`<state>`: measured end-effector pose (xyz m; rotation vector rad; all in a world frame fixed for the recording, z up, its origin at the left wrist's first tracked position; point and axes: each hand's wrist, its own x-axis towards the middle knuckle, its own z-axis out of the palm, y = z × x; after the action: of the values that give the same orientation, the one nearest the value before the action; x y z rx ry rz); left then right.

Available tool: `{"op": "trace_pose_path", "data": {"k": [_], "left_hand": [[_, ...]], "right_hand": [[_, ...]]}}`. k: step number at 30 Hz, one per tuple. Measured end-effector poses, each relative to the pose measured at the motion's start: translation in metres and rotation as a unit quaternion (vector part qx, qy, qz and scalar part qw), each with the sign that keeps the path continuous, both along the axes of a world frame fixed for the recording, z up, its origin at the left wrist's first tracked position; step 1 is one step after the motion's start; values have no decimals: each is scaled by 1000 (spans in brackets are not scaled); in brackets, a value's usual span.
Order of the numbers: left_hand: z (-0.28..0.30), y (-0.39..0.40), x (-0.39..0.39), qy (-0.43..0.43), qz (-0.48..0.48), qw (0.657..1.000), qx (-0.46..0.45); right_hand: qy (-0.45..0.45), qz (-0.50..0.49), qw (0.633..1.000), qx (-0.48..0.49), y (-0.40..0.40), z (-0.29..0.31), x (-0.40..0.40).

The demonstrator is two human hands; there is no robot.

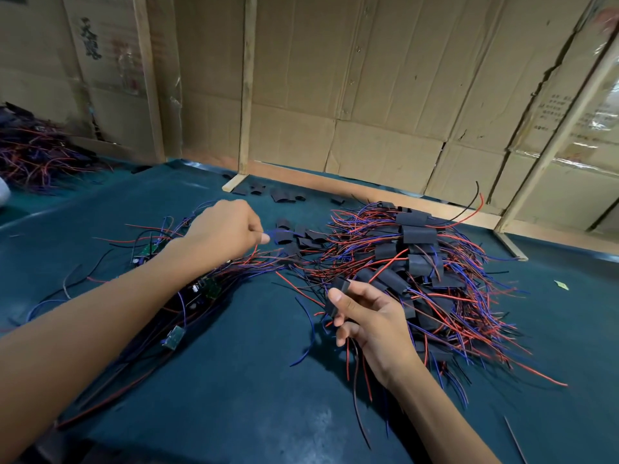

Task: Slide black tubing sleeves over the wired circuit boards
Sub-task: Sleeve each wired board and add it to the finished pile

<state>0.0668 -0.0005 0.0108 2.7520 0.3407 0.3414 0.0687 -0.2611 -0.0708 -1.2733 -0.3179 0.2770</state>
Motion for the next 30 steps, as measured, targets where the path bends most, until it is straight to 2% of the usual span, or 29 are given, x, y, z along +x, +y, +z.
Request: {"op": "trace_pose_path", "data": {"k": [5,10,13,17,19,21,24,28,29,30], "left_hand": [[22,-9,8,-77,-58,994,-56],[47,-22,13,-172,-104,968,-149],[63,-33,10,-228,-141,934,-238],[84,-54,5,-262,-192,865,-383],[89,-68,6,-260,-209,836,-436],[88,-84,10,-221,-222,810,-495],[73,-108,17,-151,-239,768,-575],[47,-120,22,-107,-270,698,-654],[39,-121,23,-105,-273,694,-658],[31,-120,24,-120,-266,709,-642]], "right_hand": [[19,3,1000,2,1,1,0],[36,7,999,15,1,4,-3],[26,20,999,27,0,4,-2],[-20,60,998,23,-2,3,-4],[-34,72,996,26,-2,4,-3],[-22,91,994,58,-2,4,-2],[-10,116,988,99,-7,6,-1],[0,111,989,96,-12,12,-4],[4,114,988,101,-12,13,-4],[14,114,987,111,-12,14,-4]]}}
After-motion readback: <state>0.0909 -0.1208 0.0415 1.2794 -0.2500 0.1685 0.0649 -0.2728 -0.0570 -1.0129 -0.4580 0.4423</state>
